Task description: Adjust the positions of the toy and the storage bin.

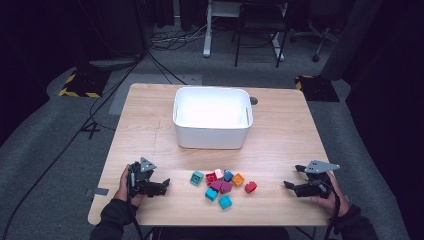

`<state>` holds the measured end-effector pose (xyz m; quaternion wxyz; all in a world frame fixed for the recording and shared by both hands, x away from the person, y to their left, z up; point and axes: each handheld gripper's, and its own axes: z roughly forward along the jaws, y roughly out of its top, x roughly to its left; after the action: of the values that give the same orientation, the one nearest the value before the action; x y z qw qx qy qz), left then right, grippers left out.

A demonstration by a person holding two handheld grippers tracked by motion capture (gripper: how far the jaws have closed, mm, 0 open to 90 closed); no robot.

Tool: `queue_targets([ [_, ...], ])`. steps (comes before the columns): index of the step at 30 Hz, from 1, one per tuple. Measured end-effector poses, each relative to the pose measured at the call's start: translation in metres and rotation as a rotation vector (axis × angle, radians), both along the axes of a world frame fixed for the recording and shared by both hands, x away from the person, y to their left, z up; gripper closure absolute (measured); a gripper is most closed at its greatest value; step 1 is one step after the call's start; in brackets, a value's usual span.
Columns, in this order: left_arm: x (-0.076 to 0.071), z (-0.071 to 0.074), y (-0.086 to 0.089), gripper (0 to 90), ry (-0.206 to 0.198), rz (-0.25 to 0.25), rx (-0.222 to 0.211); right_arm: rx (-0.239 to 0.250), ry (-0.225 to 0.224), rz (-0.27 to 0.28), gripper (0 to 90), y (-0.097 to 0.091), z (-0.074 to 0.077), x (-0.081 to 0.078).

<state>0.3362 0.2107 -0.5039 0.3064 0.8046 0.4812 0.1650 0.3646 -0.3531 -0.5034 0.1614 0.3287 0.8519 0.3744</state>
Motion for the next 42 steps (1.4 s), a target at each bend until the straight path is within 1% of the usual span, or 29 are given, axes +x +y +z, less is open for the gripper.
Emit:
queue_targets([
  [1,0.0,0.0,0.0,0.1,0.0,0.0,0.0,0.0,0.0,0.0,15.8,0.0,0.0,0.0],
  [2,0.0,0.0,0.0,0.1,-0.001,-0.001,-0.002,0.007,0.021,-0.005,15.8,-0.001,0.0,0.001],
  [4,-0.002,0.0,0.002,0.1,-0.003,-0.023,0.003,0.0,0.009,-0.001,16.4,-0.001,0.001,0.0],
  [6,-0.003,0.0,0.004,0.3,-0.008,-0.038,0.005,-0.007,-0.001,0.029,16.4,0.001,0.001,-0.002],
  [8,-0.003,0.0,0.005,0.3,-0.002,-0.049,0.003,-0.01,-0.002,0.032,16.5,0.003,0.001,-0.002],
  [9,-0.003,0.0,0.005,0.3,-0.003,-0.05,0.003,-0.014,-0.004,0.031,18.3,0.002,0.002,0.0],
  [11,-0.003,0.0,0.005,0.2,-0.002,-0.051,0.003,-0.001,-0.006,0.019,20.7,0.004,0.003,0.001],
  [13,-0.003,0.0,0.005,0.2,-0.003,-0.052,0.003,0.062,-0.004,0.017,20.5,0.005,0.012,0.007],
  [14,-0.003,0.0,0.005,0.3,-0.005,-0.052,0.002,0.077,-0.014,0.011,20.6,0.007,0.018,0.009],
  [15,-0.003,0.0,0.005,0.4,-0.005,-0.052,0.002,0.077,-0.014,0.011,20.6,0.007,0.018,0.009],
  [16,-0.003,0.0,0.005,0.4,-0.004,-0.054,0.001,0.09,-0.027,0.009,20.9,0.009,0.024,0.012],
  [17,-0.004,0.0,0.004,0.4,-0.004,-0.054,-0.001,0.11,-0.044,0.004,22.2,0.013,0.033,0.019],
  [18,-0.004,0.0,0.005,0.4,-0.003,-0.061,0.005,0.11,-0.044,0.004,22.2,0.013,0.033,0.019],
  [19,-0.004,0.0,0.004,0.6,0.001,-0.078,0.002,0.114,-0.053,0.003,23.4,0.015,0.037,0.024],
  [20,-0.005,0.0,0.003,0.9,-0.007,-0.083,0.008,0.112,-0.059,-0.01,25.2,0.02,0.043,0.034],
  [21,-0.005,0.0,0.003,0.9,-0.007,-0.083,0.008,0.109,-0.066,-0.012,25.2,0.023,0.047,0.039],
  [22,-0.005,0.0,0.003,0.9,-0.008,-0.087,0.009,0.109,-0.066,-0.012,25.2,0.023,0.047,0.039],
  [24,-0.005,0.0,0.002,0.9,-0.005,-0.091,0.009,0.113,-0.092,-0.029,25.6,0.027,0.055,0.05],
  [25,-0.006,0.0,0.001,0.9,-0.006,-0.108,0.008,0.138,-0.118,-0.04,26.0,0.034,0.068,0.061],
  [26,-0.007,0.0,0.001,1.1,-0.01,-0.12,0.004,0.143,-0.129,-0.042,26.5,0.036,0.073,0.065],
  [27,-0.007,0.0,0.001,1.8,-0.01,-0.12,0.004,0.143,-0.129,-0.042,26.5,0.036,0.073,0.065],
  [28,-0.007,0.0,0.0,1.8,-0.021,-0.119,0.012,0.147,-0.14,-0.046,27.6,0.041,0.08,0.069],
  [30,-0.007,0.0,0.0,1.8,-0.02,-0.12,0.01,0.156,-0.16,-0.049,28.2,0.052,0.093,0.079],
  [32,-0.007,0.0,0.0,1.8,-0.02,-0.12,0.008,0.144,-0.178,-0.058,28.2,0.064,0.105,0.087],
  [33,-0.007,0.0,0.0,1.8,-0.02,-0.12,0.008,0.146,-0.185,-0.055,28.2,0.077,0.115,0.094],
  [35,-0.007,0.0,0.0,1.7,-0.02,-0.12,0.008,0.149,-0.199,-0.048,29.0,0.088,0.124,0.1],
  [39,-0.007,0.0,0.0,1.8,-0.017,-0.119,0.007,0.161,-0.194,-0.035,29.4,0.103,0.132,0.106],
  [41,-0.007,0.0,0.0,1.7,-0.016,-0.117,0.006,0.139,-0.208,-0.045,30.1,0.113,0.134,0.109],
  [42,-0.007,0.0,0.0,1.7,-0.017,-0.119,0.007,0.145,-0.206,-0.038,30.1,0.116,0.135,0.11],
])
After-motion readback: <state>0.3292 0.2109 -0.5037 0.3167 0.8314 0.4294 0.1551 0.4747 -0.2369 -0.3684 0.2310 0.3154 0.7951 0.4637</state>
